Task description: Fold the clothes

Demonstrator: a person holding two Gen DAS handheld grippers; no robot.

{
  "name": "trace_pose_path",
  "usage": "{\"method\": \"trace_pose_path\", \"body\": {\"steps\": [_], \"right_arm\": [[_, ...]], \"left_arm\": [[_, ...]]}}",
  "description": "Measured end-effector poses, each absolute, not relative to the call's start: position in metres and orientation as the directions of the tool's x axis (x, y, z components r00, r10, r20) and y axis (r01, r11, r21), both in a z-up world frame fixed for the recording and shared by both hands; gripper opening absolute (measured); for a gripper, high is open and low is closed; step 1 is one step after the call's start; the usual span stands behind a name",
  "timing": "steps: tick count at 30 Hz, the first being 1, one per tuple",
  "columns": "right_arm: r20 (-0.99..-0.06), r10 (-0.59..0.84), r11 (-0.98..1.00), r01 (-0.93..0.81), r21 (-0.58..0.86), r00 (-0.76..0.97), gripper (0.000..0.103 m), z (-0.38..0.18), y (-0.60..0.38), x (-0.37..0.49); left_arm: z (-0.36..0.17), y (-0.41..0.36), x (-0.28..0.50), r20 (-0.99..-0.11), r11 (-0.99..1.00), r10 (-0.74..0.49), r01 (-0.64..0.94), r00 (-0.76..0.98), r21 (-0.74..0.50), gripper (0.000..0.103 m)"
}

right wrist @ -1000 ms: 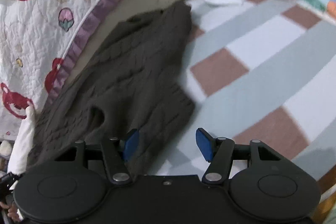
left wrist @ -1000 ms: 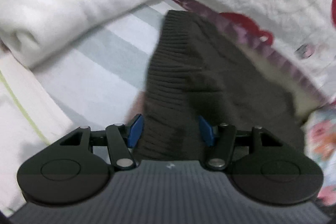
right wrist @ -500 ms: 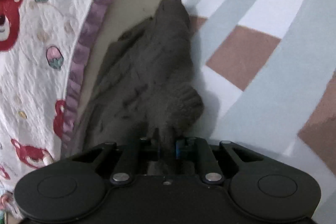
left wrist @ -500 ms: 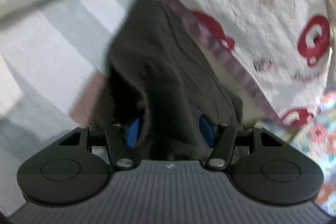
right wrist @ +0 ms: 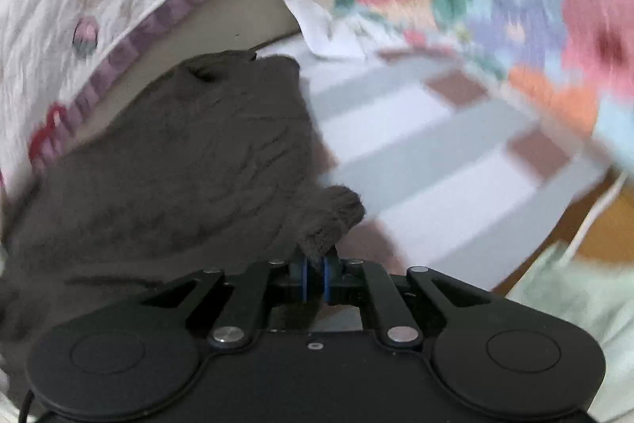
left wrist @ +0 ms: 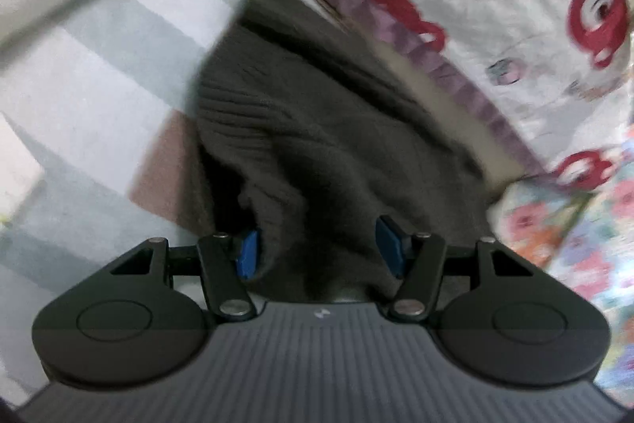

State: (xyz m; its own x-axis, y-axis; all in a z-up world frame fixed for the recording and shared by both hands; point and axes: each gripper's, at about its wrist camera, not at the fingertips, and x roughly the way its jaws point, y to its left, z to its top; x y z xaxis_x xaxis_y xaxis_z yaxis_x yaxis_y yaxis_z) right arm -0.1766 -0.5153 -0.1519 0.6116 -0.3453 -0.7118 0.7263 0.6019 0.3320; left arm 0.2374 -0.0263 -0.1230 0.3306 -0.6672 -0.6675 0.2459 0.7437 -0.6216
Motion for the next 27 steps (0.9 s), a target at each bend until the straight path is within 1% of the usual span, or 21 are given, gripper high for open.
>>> {"method": "trace_pose_path", "body": {"steps": [1, 3, 4, 6, 7, 9, 13, 16, 17, 18, 19, 20, 21, 22, 23, 24, 26, 27], "right_arm": [[-0.705, -0.349, 0.574, 0.736, 0.360, 0.617, 0.013, -0.158, -0.514, -0.176], [-0.723, -0.346, 0.565, 0.748, 0.349, 0.599, 0.014, -0.169, -0.510, -0.167], [-0.731, -0.344, 0.561, 0.753, 0.343, 0.589, 0.017, -0.175, -0.508, -0.162], [-0.728, -0.350, 0.564, 0.754, 0.338, 0.589, 0.019, -0.176, -0.506, -0.167], [-0.725, -0.350, 0.557, 0.754, 0.348, 0.593, 0.019, -0.176, -0.507, -0.168], [-0.718, -0.350, 0.544, 0.755, 0.366, 0.601, 0.020, -0.177, -0.509, -0.171], [-0.716, -0.360, 0.550, 0.756, 0.355, 0.598, 0.022, -0.183, -0.506, -0.171], [-0.718, -0.364, 0.563, 0.754, 0.338, 0.593, 0.024, -0.182, -0.505, -0.168], [-0.716, -0.366, 0.566, 0.753, 0.336, 0.595, 0.024, -0.182, -0.503, -0.168], [-0.714, -0.368, 0.569, 0.751, 0.334, 0.596, 0.025, -0.183, -0.502, -0.168], [-0.711, -0.357, 0.584, 0.738, 0.337, 0.606, 0.027, -0.183, -0.502, -0.167], [-0.708, -0.345, 0.599, 0.725, 0.339, 0.616, 0.027, -0.183, -0.501, -0.166], [-0.712, -0.340, 0.612, 0.720, 0.328, 0.614, 0.027, -0.183, -0.501, -0.164], [-0.718, -0.324, 0.620, 0.711, 0.330, 0.616, 0.021, -0.182, -0.502, -0.162], [-0.725, -0.307, 0.629, 0.703, 0.332, 0.617, 0.017, -0.180, -0.504, -0.160], [-0.729, -0.293, 0.628, 0.699, 0.341, 0.619, 0.015, -0.179, -0.507, -0.159], [-0.718, -0.293, 0.626, 0.694, 0.355, 0.631, 0.013, -0.169, -0.516, -0.161], [-0.703, -0.301, 0.627, 0.689, 0.363, 0.645, 0.011, -0.160, -0.519, -0.163]], "left_arm": [[-0.121, -0.029, 0.236, -0.697, 0.780, -0.625, 0.263, 0.350, -0.568, 0.059], [-0.117, -0.037, 0.234, -0.740, 0.828, -0.558, 0.309, 0.376, -0.467, 0.059], [-0.117, -0.039, 0.233, -0.743, 0.827, -0.558, 0.319, 0.369, -0.462, 0.060], [-0.116, -0.044, 0.233, -0.749, 0.823, -0.560, 0.336, 0.353, -0.458, 0.067], [-0.117, -0.043, 0.233, -0.748, 0.814, -0.575, 0.325, 0.332, -0.481, 0.070], [-0.121, -0.042, 0.233, -0.745, 0.803, -0.593, 0.303, 0.306, -0.514, 0.070], [-0.113, -0.044, 0.231, -0.726, 0.802, -0.594, 0.323, 0.348, -0.502, 0.070], [-0.118, -0.046, 0.233, -0.729, 0.821, -0.570, 0.312, 0.379, -0.479, 0.072], [-0.121, -0.047, 0.234, -0.729, 0.824, -0.565, 0.316, 0.387, -0.471, 0.068], [-0.121, -0.051, 0.232, -0.726, 0.824, -0.562, 0.348, 0.398, -0.447, 0.059], [-0.118, -0.061, 0.228, -0.746, 0.834, -0.531, 0.401, 0.402, -0.379, 0.011], [-0.116, -0.070, 0.223, -0.759, 0.839, -0.501, 0.448, 0.414, -0.309, 0.004], [-0.111, -0.078, 0.216, -0.754, 0.843, -0.476, 0.479, 0.452, -0.246, 0.004], [-0.105, -0.084, 0.210, -0.744, 0.844, -0.458, 0.501, 0.486, -0.192, 0.004], [-0.097, -0.084, 0.208, -0.723, 0.844, -0.466, 0.501, 0.511, -0.189, 0.004], [-0.085, -0.079, 0.207, -0.694, 0.854, -0.463, 0.486, 0.552, -0.183, 0.004], [-0.047, -0.061, 0.200, -0.604, 0.884, -0.427, 0.451, 0.672, -0.123, 0.004], [-0.026, -0.047, 0.194, -0.552, 0.892, -0.425, 0.436, 0.718, -0.119, 0.004]]}}
